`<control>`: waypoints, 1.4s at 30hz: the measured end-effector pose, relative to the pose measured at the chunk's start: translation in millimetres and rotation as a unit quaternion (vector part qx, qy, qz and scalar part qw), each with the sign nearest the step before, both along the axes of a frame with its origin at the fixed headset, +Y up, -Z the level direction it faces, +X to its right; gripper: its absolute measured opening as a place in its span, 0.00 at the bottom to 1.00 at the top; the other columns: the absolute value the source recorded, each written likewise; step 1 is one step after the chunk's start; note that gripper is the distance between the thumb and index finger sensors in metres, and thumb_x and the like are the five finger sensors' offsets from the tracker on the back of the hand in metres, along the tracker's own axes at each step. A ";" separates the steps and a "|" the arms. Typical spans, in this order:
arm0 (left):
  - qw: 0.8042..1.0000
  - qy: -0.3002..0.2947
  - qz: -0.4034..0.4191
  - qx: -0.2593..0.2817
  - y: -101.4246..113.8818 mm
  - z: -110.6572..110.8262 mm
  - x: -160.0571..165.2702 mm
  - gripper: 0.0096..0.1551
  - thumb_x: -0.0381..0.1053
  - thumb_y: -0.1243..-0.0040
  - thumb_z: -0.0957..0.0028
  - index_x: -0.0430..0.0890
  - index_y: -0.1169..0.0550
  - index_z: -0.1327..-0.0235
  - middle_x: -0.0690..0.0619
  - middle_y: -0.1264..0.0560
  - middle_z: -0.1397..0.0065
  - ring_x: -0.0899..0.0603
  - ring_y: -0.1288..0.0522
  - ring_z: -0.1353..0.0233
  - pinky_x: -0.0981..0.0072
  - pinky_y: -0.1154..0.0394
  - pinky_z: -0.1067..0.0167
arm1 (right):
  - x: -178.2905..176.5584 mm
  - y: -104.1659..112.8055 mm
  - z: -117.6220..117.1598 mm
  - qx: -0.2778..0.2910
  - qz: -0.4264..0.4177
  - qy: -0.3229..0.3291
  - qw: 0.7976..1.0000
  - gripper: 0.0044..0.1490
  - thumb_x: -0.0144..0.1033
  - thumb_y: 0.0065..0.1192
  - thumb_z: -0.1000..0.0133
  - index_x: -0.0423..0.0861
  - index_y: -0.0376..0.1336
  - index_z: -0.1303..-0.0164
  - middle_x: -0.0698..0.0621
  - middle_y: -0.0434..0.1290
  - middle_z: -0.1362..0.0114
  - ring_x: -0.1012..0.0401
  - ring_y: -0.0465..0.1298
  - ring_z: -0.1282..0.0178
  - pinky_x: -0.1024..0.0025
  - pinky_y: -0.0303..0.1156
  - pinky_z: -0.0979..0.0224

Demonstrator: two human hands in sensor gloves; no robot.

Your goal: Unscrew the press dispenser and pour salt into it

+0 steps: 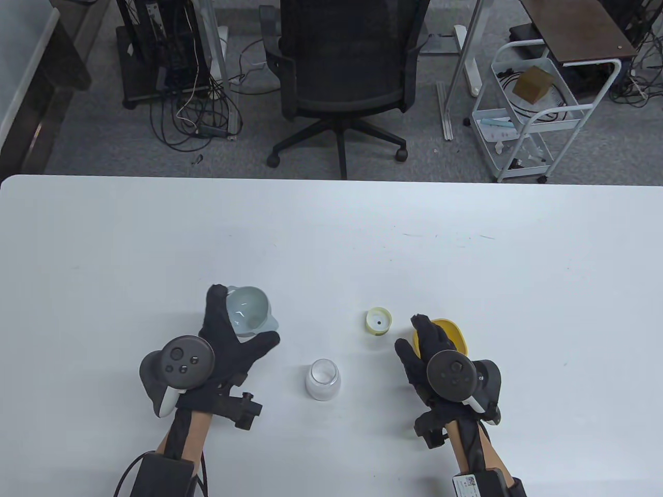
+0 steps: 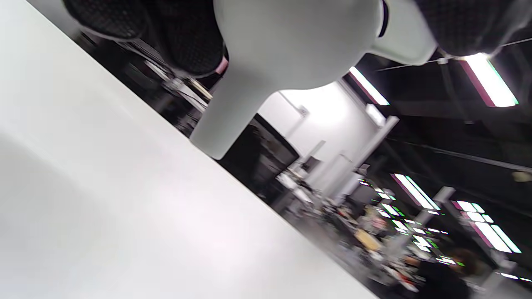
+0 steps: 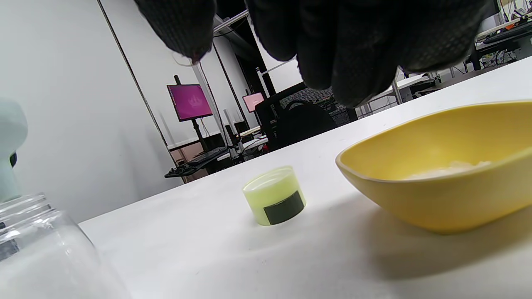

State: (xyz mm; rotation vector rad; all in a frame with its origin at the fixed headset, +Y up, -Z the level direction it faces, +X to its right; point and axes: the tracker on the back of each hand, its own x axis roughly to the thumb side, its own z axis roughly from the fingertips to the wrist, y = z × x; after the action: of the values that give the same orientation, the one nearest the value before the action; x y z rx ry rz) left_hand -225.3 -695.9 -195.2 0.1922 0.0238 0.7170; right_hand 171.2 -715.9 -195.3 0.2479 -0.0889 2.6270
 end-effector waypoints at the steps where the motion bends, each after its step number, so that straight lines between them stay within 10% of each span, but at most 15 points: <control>1: 1.000 0.020 -0.019 -0.007 -2.6 -1.3 -5.2 0.88 0.82 0.43 0.54 0.15 0.57 0.13 0.15 0.38 0.19 0.25 0.25 0.28 0.22 0.33 0.34 | 0.0 -0.1 0.0 0.000 0.000 0.000 1.000 0.43 0.42 0.50 0.27 0.22 0.51 0.16 0.21 0.63 0.22 0.29 0.69 0.30 0.27 0.64 0.33; 8: 0.925 0.163 -0.297 -0.172 -41.8 -10.3 -47.3 0.89 0.83 0.46 0.53 0.15 0.58 0.13 0.15 0.35 0.21 0.23 0.24 0.29 0.21 0.32 0.35 | -1.7 -1.6 0.0 -0.004 0.011 0.005 1.000 0.43 0.42 0.50 0.27 0.22 0.51 0.16 0.21 0.63 0.22 0.29 0.69 0.30 0.27 0.64 0.33; 13: 0.904 0.168 -0.315 -0.234 -62.6 -13.8 -58.8 0.90 0.82 0.43 0.54 0.17 0.61 0.12 0.14 0.36 0.20 0.22 0.25 0.28 0.20 0.33 0.35 | -4.0 -3.6 0.1 -0.008 0.015 0.010 1.000 0.44 0.42 0.50 0.27 0.22 0.51 0.16 0.21 0.63 0.22 0.29 0.69 0.30 0.28 0.64 0.33; 26: 0.906 0.146 -0.339 -0.206 -49.7 -9.7 -43.6 0.82 0.80 0.49 0.48 0.23 0.63 0.10 0.05 0.50 0.17 0.10 0.33 0.24 0.17 0.37 0.34 | -9.8 -4.2 1.6 -0.002 0.026 0.023 0.999 0.44 0.43 0.50 0.28 0.22 0.51 0.15 0.21 0.62 0.21 0.29 0.68 0.29 0.27 0.63 0.32; 34: 0.946 -0.028 -0.319 -0.055 -17.3 17.0 25.6 0.69 0.74 0.50 0.42 0.29 0.56 0.07 0.15 0.48 0.13 0.14 0.39 0.19 0.19 0.39 0.31 | -31.6 -2.5 11.7 0.078 0.147 0.070 0.983 0.47 0.45 0.51 0.29 0.25 0.47 0.13 0.22 0.57 0.17 0.26 0.59 0.22 0.22 0.58 0.31; 42: 0.910 -0.100 -0.400 -0.036 -40.1 29.3 61.7 0.62 0.69 0.50 0.40 0.31 0.52 0.07 0.20 0.47 0.12 0.17 0.40 0.17 0.22 0.41 0.29 | -46.6 -11.7 17.3 0.089 0.227 0.101 0.964 0.47 0.46 0.50 0.29 0.26 0.47 0.12 0.22 0.54 0.16 0.25 0.56 0.21 0.22 0.55 0.30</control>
State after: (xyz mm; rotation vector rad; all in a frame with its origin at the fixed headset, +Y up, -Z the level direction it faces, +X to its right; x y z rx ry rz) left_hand -163.5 -736.1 -166.0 0.0428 -0.2159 -0.0902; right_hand 124.6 -727.6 -178.0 0.6691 -0.2234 3.0300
